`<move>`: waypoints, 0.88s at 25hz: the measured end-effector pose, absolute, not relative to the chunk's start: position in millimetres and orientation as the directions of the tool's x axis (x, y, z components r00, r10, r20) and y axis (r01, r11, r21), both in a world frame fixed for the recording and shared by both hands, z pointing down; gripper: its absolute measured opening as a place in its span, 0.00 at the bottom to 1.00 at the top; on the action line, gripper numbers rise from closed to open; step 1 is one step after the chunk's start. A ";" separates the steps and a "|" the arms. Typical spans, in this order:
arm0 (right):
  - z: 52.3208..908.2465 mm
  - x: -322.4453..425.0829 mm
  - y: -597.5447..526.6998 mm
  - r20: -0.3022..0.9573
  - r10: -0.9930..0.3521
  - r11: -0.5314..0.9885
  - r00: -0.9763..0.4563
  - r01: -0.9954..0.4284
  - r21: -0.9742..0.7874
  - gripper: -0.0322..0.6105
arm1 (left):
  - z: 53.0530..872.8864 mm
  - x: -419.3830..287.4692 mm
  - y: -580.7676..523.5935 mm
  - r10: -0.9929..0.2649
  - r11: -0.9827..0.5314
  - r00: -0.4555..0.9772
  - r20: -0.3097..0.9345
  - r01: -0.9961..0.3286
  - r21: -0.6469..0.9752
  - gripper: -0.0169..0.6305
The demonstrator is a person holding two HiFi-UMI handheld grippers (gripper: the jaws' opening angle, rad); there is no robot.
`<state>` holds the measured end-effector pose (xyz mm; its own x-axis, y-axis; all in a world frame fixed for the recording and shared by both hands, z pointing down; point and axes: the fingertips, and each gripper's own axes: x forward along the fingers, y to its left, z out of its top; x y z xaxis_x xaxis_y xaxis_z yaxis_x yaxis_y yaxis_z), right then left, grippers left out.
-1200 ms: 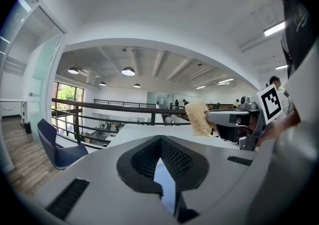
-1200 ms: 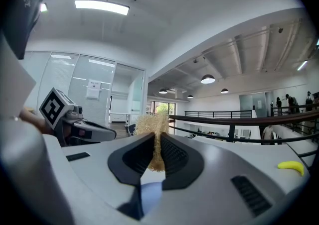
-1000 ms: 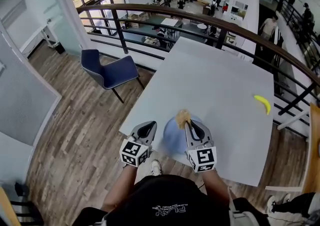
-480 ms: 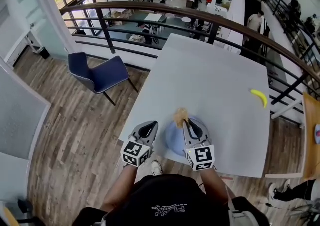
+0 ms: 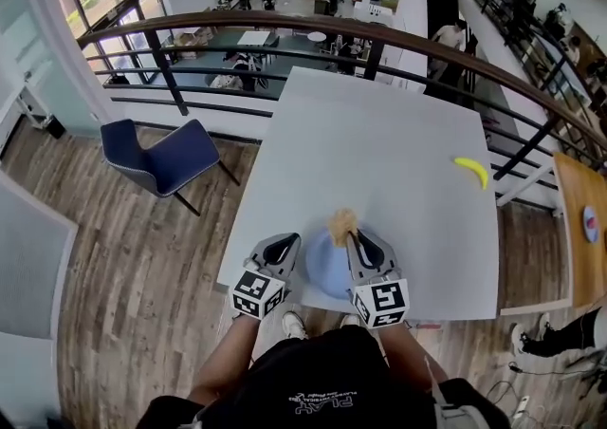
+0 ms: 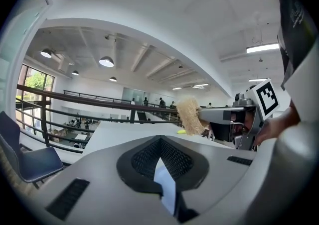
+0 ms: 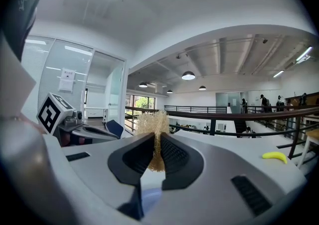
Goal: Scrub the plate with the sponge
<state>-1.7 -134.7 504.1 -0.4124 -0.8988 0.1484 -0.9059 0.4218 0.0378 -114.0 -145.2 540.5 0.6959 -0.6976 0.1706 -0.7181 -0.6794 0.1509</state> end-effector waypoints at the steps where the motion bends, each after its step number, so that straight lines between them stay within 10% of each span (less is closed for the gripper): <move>1: 506.2 1.1 -134.1 0.154 -0.899 0.420 -0.411 -0.907 0.032 0.12 | 540.5 -109.9 -145.8 -0.689 -0.688 0.705 0.167 -0.709 0.154 0.03; 22: 543.6 40.8 -147.9 0.233 -0.864 0.469 -0.446 -0.882 0.051 0.12 | 585.0 -68.6 -163.1 -0.688 -0.641 0.672 0.274 -0.740 0.205 0.03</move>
<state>40.8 -147.9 543.6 -0.4462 -0.8642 0.2327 -0.8818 0.4689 0.0506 -68.6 -163.1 585.0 0.6720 -0.6880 0.2740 -0.7397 -0.6409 0.2050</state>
